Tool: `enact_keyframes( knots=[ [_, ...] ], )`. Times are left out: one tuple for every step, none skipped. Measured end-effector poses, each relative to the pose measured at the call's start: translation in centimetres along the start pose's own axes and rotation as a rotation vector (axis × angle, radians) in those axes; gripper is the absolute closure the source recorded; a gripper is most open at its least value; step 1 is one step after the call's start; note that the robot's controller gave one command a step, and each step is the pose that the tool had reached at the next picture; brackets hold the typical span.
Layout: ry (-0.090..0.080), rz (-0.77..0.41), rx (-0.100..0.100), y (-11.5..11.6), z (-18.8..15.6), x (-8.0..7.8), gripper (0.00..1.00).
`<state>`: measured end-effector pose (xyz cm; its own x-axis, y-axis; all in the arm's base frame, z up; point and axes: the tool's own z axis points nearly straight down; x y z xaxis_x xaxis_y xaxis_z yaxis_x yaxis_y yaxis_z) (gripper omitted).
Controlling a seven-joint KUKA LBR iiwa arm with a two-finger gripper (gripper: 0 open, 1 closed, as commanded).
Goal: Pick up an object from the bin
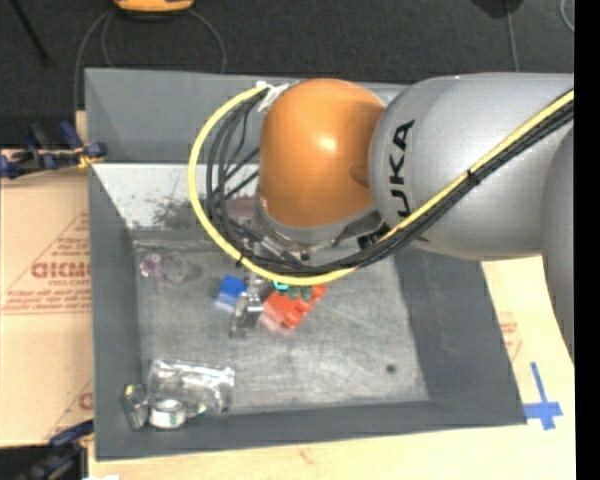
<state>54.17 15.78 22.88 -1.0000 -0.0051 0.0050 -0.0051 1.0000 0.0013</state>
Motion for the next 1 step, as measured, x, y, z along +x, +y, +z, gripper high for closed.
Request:
enact_keyframes(
  knots=[
    [-0.012,-0.229,0.001,-4.7,14.38,0.87,0.0]
  ],
)
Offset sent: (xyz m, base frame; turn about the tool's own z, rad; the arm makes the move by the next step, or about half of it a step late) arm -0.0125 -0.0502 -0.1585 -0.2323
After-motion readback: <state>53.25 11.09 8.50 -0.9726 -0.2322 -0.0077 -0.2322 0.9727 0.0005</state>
